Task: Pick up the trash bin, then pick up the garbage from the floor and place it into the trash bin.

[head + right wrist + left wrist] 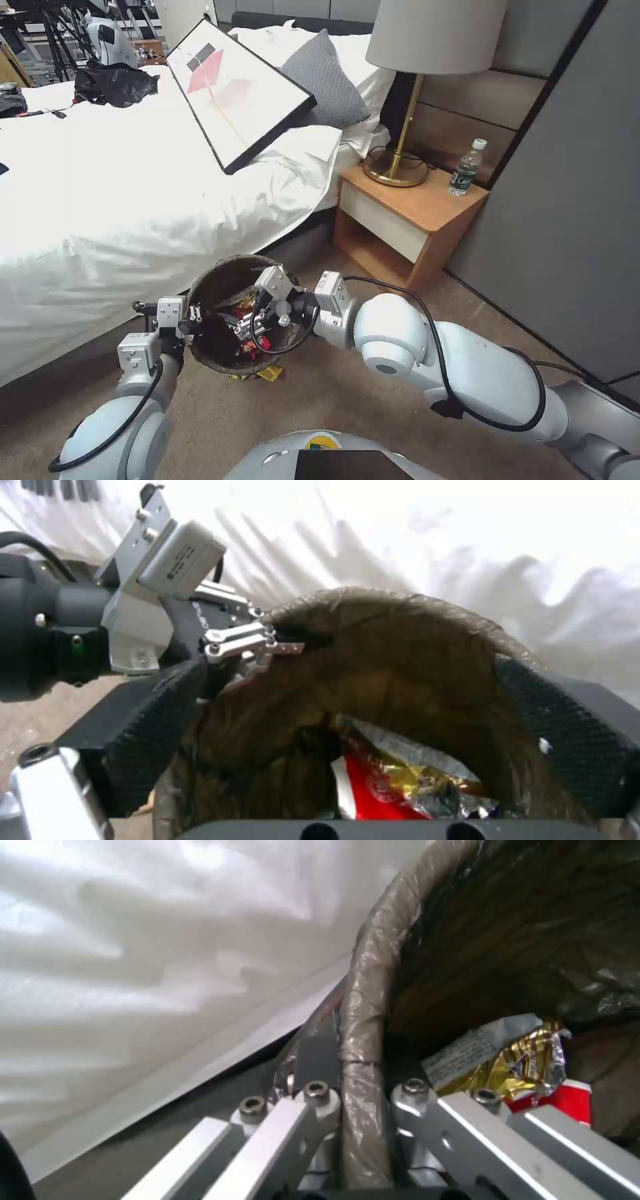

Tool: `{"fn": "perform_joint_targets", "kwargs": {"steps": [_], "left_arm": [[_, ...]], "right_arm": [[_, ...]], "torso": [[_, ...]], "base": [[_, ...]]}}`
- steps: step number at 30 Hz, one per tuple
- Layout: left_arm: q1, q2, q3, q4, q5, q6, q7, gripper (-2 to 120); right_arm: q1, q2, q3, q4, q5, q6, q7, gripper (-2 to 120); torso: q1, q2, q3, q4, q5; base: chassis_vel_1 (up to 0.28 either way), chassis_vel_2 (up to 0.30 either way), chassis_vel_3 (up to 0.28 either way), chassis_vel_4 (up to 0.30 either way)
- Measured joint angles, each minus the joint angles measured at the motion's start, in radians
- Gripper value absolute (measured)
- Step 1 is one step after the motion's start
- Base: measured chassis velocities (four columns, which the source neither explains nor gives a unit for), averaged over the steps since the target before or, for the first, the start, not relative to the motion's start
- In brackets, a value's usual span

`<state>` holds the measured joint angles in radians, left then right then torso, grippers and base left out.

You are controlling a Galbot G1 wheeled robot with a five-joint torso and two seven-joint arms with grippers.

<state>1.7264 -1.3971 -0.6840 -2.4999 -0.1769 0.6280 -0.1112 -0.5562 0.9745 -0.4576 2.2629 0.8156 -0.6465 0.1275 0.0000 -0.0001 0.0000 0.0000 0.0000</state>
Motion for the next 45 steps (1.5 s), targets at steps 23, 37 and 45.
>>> {"fn": "perform_joint_targets", "kwargs": {"steps": [23, 37, 45], "left_arm": [[-0.001, 0.004, -0.011, 0.0, -0.009, 0.0, 0.0, 3], [0.005, 0.006, -0.027, 0.0, -0.014, -0.001, 0.001, 3], [0.005, 0.014, -0.035, 0.0, -0.019, 0.0, 0.003, 3]], "right_arm": [[-0.434, -0.041, 0.399, 0.09, -0.275, 0.278, -0.013, 100], [-0.978, 0.212, 0.778, 0.114, -0.693, 0.505, -0.029, 100], [-1.131, 0.28, 0.964, 0.102, -0.71, 0.637, -0.023, 100]], "torso": [[0.0, 0.0, 0.0, -0.0001, 0.0002], [0.0, 0.0, 0.0, -0.0001, 0.0], [0.0, 0.0, 0.0, 0.0002, 0.0]], "base": [[0.0, 0.0, 0.0, 0.0], [0.0, 0.0, 0.0, 0.0], [0.0, 0.0, 0.0, 0.0]]}}
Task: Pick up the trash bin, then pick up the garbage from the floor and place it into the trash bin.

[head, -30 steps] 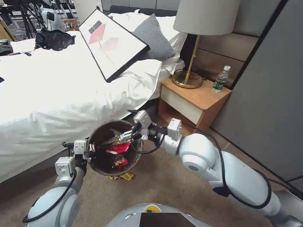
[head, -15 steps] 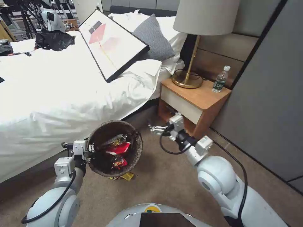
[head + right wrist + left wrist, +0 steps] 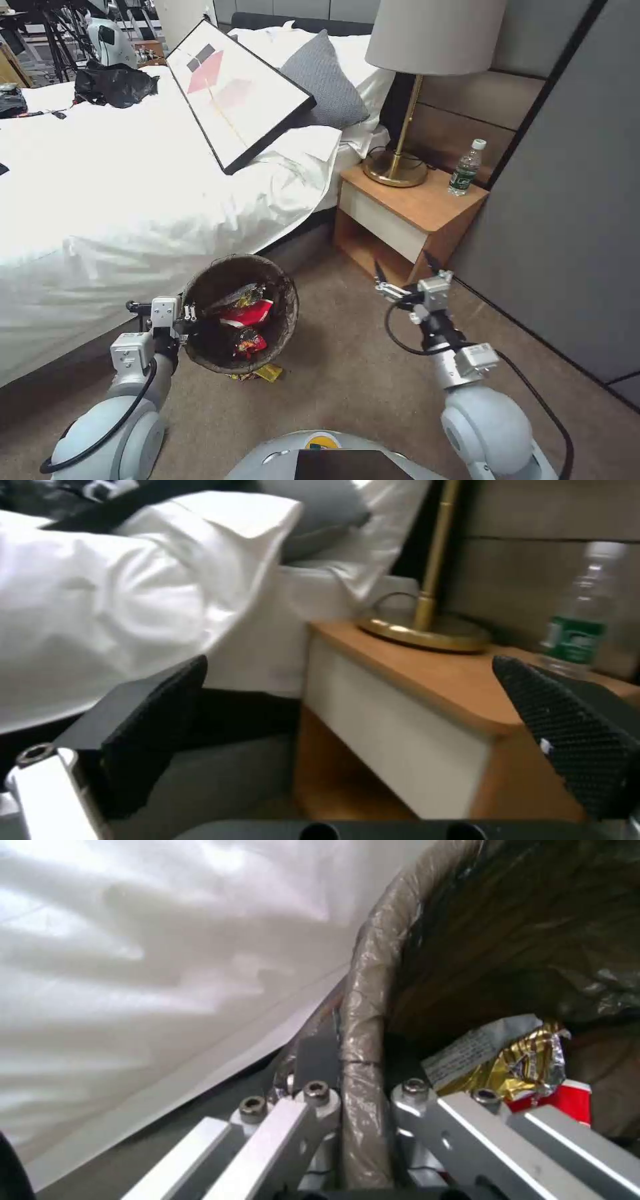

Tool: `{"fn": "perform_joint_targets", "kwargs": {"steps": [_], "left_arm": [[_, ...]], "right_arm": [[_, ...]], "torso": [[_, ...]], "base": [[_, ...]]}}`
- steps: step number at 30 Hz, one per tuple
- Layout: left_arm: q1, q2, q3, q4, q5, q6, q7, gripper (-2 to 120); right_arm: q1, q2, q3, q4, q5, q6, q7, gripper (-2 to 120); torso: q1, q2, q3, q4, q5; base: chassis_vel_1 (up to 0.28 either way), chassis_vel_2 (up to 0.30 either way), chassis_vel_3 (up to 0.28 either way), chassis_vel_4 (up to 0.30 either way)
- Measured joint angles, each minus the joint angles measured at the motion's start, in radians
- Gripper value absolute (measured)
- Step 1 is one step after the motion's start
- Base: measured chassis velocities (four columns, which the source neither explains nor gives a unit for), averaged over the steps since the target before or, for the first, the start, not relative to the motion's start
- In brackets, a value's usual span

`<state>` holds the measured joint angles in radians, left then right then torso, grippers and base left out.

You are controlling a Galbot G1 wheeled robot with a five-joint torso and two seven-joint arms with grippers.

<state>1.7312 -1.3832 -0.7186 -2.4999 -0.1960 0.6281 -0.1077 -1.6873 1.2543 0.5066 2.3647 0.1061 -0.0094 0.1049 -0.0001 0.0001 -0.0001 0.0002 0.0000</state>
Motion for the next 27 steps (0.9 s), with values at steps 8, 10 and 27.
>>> {"fn": "perform_joint_targets", "kwargs": {"steps": [8, 10, 27], "left_arm": [[-0.014, 0.012, -0.001, 0.0, -0.001, 0.0, 0.008, 3], [-0.014, 0.012, -0.001, 0.0, -0.001, 0.0, 0.009, 3], [-0.043, 0.008, 0.001, 0.0, 0.013, 0.005, 0.038, 3]], "right_arm": [[-0.114, 0.065, 0.112, -0.004, 0.02, 0.093, 0.002, 100], [-0.131, 0.081, 0.129, -0.006, 0.02, 0.108, -0.014, 100], [-0.212, 0.179, 0.244, -0.01, 0.016, 0.168, -0.137, 100]], "torso": [[0.0, 0.0, 0.0, -0.0002, 0.0], [0.0, 0.0, 0.0, -0.0001, 0.0], [0.0, 0.0, 0.0, -0.0002, -0.0001]], "base": [[0.0, 0.0, 0.0, 0.0], [0.0, 0.0, 0.0, 0.0], [0.0, 0.0, 0.0, 0.0]]}}
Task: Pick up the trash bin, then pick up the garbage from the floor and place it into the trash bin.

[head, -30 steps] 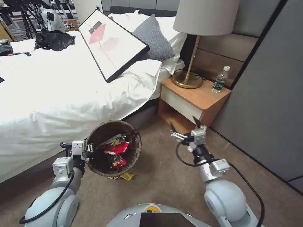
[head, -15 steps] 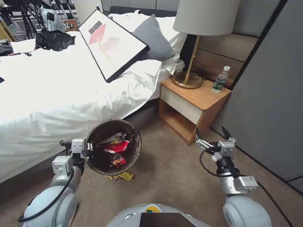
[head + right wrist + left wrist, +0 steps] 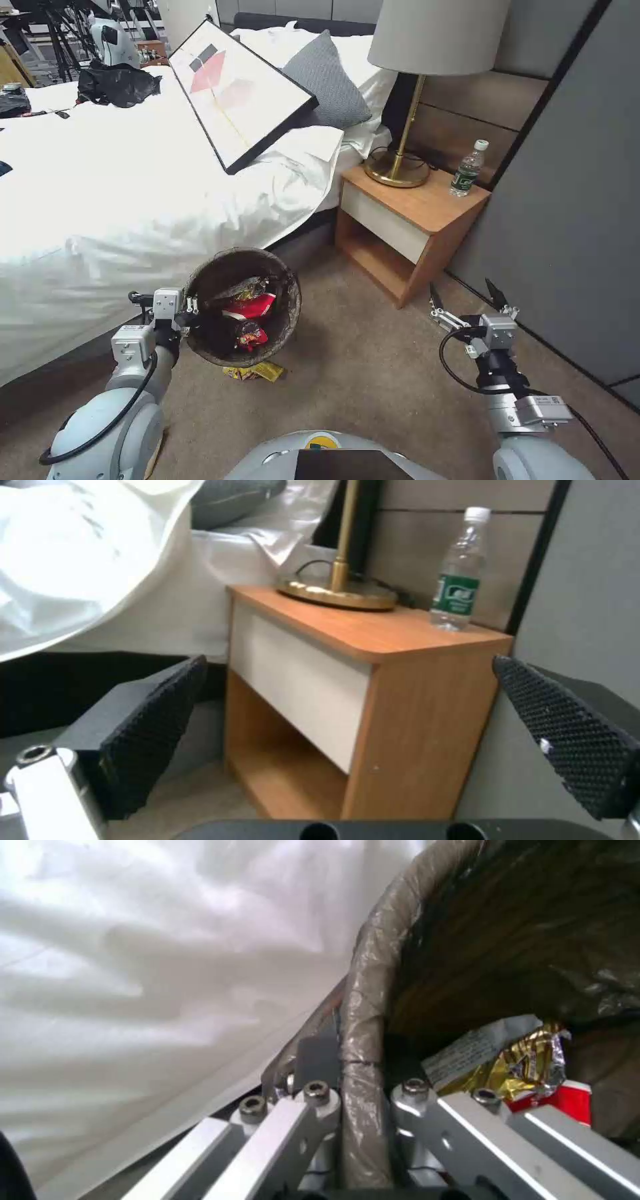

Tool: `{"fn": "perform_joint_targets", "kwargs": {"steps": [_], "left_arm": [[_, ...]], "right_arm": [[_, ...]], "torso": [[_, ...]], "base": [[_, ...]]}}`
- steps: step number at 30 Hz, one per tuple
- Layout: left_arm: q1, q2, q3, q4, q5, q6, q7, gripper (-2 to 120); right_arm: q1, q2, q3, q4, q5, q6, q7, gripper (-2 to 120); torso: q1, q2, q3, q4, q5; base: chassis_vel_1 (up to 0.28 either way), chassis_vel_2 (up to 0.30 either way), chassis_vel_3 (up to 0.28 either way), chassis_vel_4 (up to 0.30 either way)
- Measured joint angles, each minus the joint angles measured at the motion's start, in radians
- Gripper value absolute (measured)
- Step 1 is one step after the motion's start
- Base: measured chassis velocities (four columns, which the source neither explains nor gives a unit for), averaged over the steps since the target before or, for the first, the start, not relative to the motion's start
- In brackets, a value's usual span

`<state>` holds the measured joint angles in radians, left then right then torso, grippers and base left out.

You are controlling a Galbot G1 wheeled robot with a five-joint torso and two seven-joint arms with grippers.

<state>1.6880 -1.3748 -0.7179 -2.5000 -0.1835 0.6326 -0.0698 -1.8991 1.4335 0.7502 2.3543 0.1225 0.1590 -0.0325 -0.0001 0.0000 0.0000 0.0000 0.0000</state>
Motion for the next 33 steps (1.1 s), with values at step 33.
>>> {"fn": "perform_joint_targets", "kwargs": {"steps": [33], "left_arm": [[-0.007, 0.013, -0.005, 0.0, -0.026, 0.001, 0.004, 3]], "right_arm": [[-0.02, -0.037, -0.089, -0.002, -0.003, -0.011, 0.088, 100]], "torso": [[0.0, 0.0, 0.0, -0.0001, 0.0001]], "base": [[0.054, 0.054, 0.051, 0.05]]}}
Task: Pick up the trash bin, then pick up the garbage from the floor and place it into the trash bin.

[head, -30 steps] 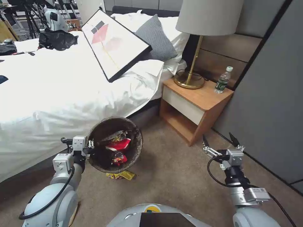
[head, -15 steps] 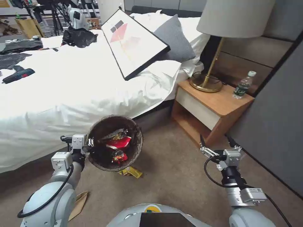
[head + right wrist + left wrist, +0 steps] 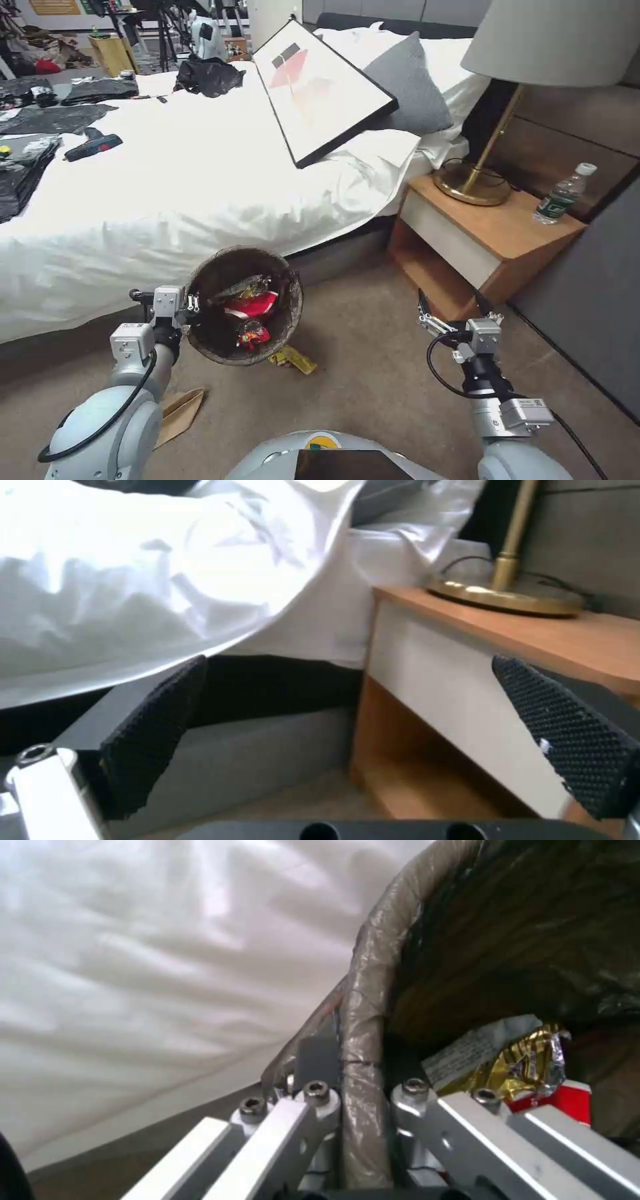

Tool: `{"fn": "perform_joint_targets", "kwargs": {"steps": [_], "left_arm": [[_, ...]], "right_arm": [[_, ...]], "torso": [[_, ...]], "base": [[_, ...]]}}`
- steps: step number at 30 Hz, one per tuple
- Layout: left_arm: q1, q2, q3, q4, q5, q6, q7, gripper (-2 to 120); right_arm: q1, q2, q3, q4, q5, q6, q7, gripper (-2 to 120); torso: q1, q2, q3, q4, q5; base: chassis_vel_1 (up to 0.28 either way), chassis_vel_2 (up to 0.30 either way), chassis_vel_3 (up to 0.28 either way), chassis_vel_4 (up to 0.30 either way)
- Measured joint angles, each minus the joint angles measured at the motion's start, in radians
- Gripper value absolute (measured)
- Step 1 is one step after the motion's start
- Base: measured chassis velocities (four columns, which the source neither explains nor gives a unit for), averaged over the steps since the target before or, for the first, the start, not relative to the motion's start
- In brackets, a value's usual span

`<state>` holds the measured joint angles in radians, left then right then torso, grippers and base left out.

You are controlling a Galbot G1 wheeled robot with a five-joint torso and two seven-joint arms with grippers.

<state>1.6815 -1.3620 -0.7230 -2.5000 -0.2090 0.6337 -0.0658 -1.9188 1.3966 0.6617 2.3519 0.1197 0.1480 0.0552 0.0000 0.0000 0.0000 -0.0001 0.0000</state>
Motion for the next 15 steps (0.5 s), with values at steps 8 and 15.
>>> {"fn": "perform_joint_targets", "kwargs": {"steps": [8, 15], "left_arm": [[0.007, -0.01, 0.0, 0.0, 0.007, 0.002, -0.003, 3], [0.007, -0.011, -0.004, 0.0, 0.008, 0.003, -0.005, 3]], "right_arm": [[0.018, -0.041, -0.039, -0.008, 0.011, -0.021, 0.036, 100], [0.029, -0.052, -0.05, -0.01, 0.013, -0.024, 0.052, 100]], "torso": [[0.0, 0.0, 0.0, 0.0001, 0.0], [0.0, 0.0, 0.0, 0.0002, 0.0]], "base": [[0.059, 0.054, 0.068, 0.06], [0.047, 0.059, 0.054, 0.051]]}}
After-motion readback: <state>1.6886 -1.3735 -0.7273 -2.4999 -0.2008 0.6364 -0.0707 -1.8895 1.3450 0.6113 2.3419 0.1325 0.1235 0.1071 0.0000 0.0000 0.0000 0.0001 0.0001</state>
